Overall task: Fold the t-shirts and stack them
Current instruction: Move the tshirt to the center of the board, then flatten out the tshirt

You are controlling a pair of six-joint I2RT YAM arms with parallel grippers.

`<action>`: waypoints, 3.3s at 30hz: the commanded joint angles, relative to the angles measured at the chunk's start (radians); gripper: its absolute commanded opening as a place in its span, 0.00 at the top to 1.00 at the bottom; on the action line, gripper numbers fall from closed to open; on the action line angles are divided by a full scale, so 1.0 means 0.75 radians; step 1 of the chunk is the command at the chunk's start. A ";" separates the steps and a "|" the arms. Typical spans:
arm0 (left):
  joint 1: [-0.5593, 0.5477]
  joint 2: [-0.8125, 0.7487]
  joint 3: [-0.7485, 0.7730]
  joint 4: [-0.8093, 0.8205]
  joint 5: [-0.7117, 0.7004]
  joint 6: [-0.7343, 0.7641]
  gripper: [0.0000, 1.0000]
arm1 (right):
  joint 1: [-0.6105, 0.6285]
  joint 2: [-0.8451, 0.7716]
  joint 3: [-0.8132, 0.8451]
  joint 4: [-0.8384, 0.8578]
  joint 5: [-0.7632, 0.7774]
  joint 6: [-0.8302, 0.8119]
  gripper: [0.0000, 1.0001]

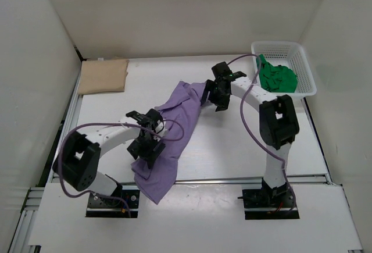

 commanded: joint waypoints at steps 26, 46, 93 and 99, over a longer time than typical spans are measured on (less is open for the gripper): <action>0.274 -0.076 0.076 -0.031 -0.147 0.001 0.39 | -0.046 -0.565 -0.799 -0.122 -0.042 0.162 0.65; 0.025 0.141 0.058 0.079 -0.214 0.001 0.36 | -0.052 -0.331 -0.264 -0.247 -0.027 0.028 0.43; 0.370 0.059 0.248 0.151 0.019 0.001 0.29 | -0.101 -0.298 -0.176 -0.238 0.218 -0.070 1.00; 0.509 0.211 0.248 0.098 0.215 0.001 0.34 | -0.101 -0.298 -0.219 -0.238 0.218 -0.070 1.00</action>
